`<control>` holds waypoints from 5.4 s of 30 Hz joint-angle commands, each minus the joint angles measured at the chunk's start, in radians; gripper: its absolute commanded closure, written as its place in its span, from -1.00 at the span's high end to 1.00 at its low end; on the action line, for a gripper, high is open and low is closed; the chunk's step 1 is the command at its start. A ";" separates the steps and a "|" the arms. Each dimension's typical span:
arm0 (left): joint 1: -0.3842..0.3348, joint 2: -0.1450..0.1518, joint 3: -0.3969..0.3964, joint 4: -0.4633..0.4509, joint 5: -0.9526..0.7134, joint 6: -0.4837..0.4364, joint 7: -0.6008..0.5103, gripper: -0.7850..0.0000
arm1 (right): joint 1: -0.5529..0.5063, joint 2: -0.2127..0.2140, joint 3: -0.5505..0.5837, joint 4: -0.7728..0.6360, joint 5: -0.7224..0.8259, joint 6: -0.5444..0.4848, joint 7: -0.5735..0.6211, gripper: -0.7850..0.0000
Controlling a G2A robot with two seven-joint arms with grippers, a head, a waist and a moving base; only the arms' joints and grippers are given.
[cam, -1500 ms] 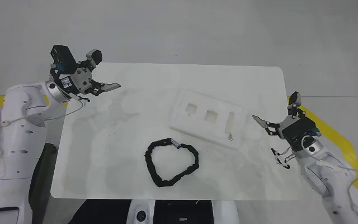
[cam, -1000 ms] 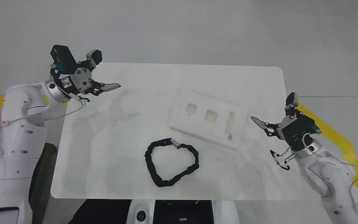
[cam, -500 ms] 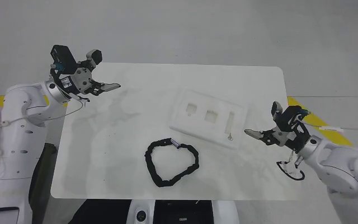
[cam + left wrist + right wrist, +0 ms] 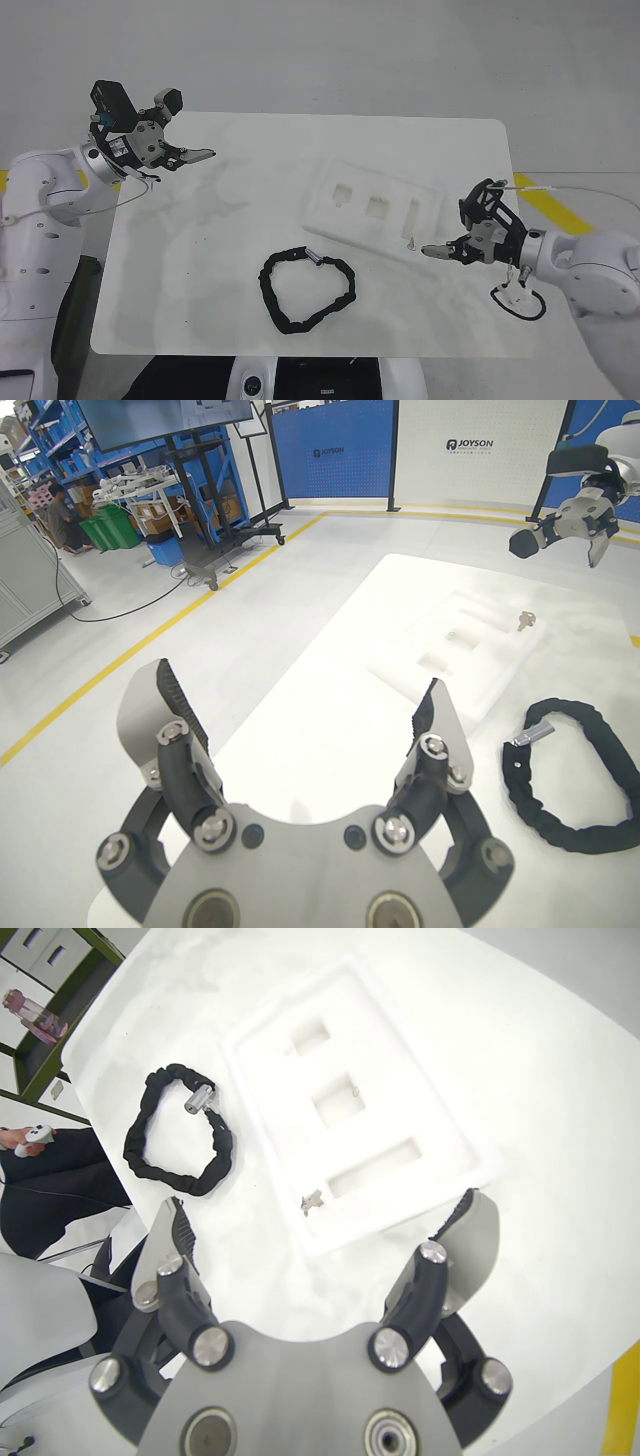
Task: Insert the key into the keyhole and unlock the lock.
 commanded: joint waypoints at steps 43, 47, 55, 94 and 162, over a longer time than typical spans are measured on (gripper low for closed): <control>0.000 0.000 0.000 0.000 0.000 0.000 0.000 1.00 | 0.293 -0.023 -0.283 -0.006 0.034 0.483 0.345 1.00; 0.000 0.000 0.000 0.000 0.000 0.000 0.000 1.00 | 0.322 -0.032 -0.344 -0.001 0.010 0.517 0.350 1.00; 0.000 0.000 0.000 0.000 0.000 0.000 0.000 1.00 | 0.363 -0.048 -0.425 0.025 -0.006 0.558 0.360 0.85; 0.000 0.000 0.000 0.000 0.000 0.000 0.000 1.00 | 0.435 -0.072 -0.500 0.130 -0.105 0.668 0.410 -1.00; 0.000 0.000 0.000 0.000 0.000 0.000 0.000 1.00 | 0.025 -0.005 -0.011 0.070 0.413 -0.122 0.104 -1.00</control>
